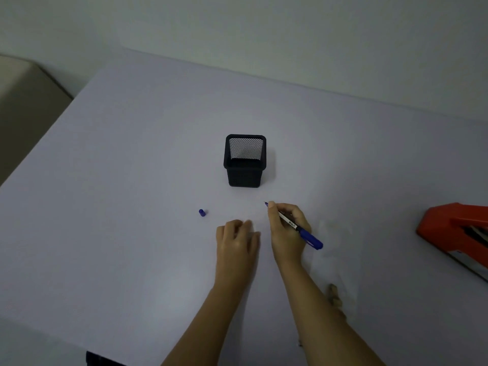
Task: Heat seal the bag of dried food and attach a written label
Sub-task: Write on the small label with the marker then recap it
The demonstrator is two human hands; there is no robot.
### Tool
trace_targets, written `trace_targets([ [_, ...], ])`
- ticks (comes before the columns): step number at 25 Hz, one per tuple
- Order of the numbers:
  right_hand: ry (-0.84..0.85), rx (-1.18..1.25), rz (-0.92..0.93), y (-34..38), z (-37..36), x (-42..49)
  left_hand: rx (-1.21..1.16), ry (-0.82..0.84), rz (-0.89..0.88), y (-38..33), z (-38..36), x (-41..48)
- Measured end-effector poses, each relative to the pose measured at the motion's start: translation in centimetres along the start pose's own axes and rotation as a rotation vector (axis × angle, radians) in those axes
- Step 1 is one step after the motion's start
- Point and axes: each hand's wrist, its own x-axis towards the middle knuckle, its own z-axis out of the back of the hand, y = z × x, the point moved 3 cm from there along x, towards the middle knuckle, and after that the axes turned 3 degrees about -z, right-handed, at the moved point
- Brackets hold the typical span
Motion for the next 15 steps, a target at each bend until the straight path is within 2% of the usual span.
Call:
trace_targets([
  [5, 0.038, -0.008, 0.021, -0.6, 0.2, 0.2, 0.062, -0.008, -0.106, 0.0, -0.6, -0.3],
  [13, 0.015, 0.010, 0.013, -0.9, 0.3, 0.4, 0.098, -0.014, -0.017, -1.4, -0.1, 0.4],
  [15, 0.006, 0.025, 0.010, -1.0, 0.3, 0.4, 0.123, -0.021, -0.043, -1.9, 0.0, 0.5],
])
